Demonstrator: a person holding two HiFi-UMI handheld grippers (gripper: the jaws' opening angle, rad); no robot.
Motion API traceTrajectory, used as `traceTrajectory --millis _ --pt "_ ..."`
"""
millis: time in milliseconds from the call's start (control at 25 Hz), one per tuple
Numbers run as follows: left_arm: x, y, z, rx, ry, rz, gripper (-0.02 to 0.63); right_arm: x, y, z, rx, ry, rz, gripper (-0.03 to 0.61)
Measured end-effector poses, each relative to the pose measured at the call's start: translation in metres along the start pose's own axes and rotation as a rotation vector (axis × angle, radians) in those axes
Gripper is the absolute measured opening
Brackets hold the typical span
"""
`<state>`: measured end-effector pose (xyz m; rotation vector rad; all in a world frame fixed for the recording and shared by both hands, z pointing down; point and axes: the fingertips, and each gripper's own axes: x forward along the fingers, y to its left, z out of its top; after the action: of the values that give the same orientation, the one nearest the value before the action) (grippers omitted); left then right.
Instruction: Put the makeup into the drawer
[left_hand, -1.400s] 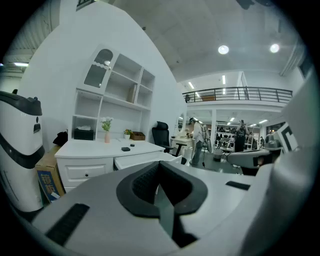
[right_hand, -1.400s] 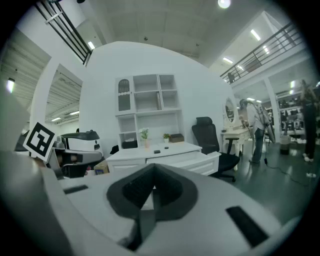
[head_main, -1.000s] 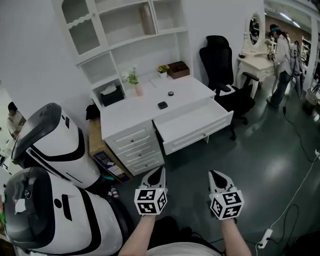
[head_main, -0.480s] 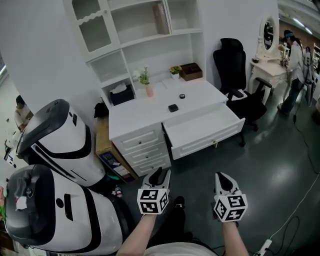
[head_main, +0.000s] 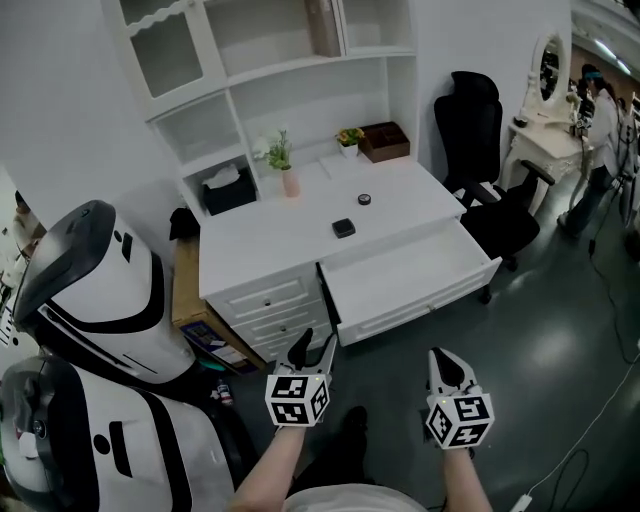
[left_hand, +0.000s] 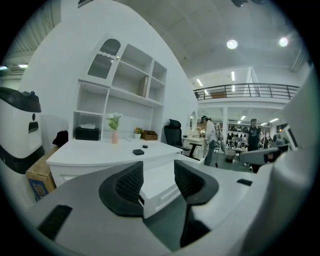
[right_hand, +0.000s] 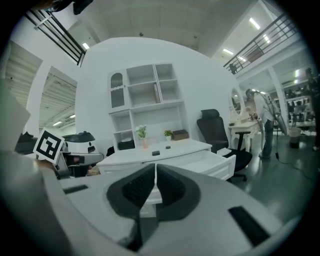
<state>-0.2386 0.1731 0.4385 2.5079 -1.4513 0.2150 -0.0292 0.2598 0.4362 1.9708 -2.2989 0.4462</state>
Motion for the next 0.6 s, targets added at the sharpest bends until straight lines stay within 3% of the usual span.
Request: traceTrajectory --millis 600 --pt "0.159 0.082 0.045 0.004 0.037 -0.032 0.268 0.167 -0.025 0.050 0.020 0.039 -0.016 0.002"
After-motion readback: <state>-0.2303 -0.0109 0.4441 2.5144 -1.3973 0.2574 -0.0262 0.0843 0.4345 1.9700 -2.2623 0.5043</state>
